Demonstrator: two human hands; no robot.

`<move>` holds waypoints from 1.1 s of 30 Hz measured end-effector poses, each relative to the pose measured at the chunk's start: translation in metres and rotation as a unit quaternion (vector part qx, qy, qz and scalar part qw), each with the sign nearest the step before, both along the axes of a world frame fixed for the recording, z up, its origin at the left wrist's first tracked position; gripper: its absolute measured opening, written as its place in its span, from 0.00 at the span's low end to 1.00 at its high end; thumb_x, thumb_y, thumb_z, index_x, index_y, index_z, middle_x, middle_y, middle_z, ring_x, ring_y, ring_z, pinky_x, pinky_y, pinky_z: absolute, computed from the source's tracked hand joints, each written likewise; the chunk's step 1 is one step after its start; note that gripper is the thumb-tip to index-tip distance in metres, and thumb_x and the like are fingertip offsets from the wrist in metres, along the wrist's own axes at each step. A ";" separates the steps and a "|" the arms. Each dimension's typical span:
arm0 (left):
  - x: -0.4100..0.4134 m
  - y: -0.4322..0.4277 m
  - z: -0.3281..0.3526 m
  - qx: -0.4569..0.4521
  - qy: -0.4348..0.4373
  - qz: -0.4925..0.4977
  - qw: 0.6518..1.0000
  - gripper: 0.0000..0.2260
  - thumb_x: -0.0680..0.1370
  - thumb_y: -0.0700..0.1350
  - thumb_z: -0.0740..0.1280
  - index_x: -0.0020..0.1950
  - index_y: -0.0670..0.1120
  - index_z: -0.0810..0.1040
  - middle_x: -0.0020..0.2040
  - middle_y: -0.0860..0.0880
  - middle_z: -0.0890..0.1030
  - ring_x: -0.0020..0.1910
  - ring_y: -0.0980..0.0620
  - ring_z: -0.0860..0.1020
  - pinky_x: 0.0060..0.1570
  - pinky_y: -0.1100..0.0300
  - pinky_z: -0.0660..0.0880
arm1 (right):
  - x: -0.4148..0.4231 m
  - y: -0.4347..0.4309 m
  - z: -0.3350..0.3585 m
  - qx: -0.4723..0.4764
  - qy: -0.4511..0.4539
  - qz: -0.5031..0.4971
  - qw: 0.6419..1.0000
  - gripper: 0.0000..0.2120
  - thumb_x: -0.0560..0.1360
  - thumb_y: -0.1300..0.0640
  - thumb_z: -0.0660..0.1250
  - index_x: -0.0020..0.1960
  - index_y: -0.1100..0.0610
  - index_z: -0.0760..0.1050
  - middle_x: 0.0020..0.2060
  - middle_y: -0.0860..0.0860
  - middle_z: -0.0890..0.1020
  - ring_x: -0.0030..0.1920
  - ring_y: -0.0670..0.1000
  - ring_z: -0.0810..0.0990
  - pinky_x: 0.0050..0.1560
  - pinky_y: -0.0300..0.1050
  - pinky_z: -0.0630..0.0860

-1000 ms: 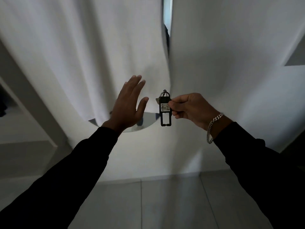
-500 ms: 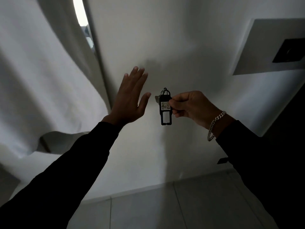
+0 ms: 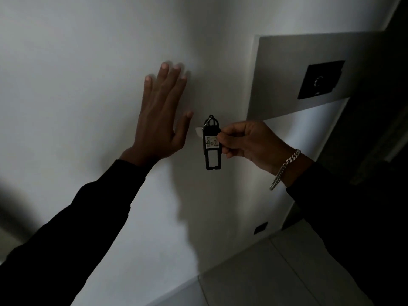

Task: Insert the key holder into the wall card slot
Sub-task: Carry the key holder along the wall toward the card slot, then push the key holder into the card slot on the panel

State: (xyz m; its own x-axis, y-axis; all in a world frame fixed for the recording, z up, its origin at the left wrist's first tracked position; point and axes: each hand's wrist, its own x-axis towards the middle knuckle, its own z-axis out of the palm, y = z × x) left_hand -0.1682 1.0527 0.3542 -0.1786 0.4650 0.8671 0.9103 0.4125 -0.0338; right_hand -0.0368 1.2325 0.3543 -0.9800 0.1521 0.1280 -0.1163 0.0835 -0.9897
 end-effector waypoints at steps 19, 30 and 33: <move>0.015 0.288 0.017 0.083 0.035 0.071 0.993 0.24 0.81 0.47 0.58 0.74 0.35 0.65 0.77 0.32 0.62 0.78 0.29 0.55 0.78 0.41 0.44 | -0.021 0.300 0.022 0.033 0.038 0.042 0.998 0.04 0.73 0.66 0.66 0.42 0.60 0.78 0.29 0.52 0.79 0.27 0.43 0.77 0.29 0.33 0.77; -0.004 0.375 0.021 0.047 0.101 0.125 0.986 0.26 0.81 0.47 0.57 0.75 0.35 0.64 0.77 0.32 0.63 0.78 0.31 0.56 0.77 0.39 0.43 | -0.048 0.400 0.061 0.057 0.135 0.047 0.988 0.05 0.73 0.68 0.66 0.40 0.60 0.76 0.24 0.48 0.81 0.25 0.44 0.78 0.26 0.35 0.76; -0.007 0.390 0.022 0.037 0.121 0.158 0.979 0.26 0.81 0.47 0.58 0.76 0.36 0.64 0.77 0.33 0.63 0.78 0.33 0.57 0.78 0.41 0.45 | -0.050 0.418 0.074 0.098 0.177 0.053 0.978 0.05 0.73 0.66 0.67 0.40 0.60 0.77 0.24 0.49 0.80 0.25 0.44 0.78 0.26 0.35 0.75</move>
State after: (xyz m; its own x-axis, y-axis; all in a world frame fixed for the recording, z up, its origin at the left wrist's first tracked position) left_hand -0.1756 1.4430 0.3758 -0.0880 0.3549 0.9308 0.7054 0.6819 -0.1933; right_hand -0.0865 1.6503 0.4283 -0.8783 -0.0096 0.4780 -0.4664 0.2369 -0.8522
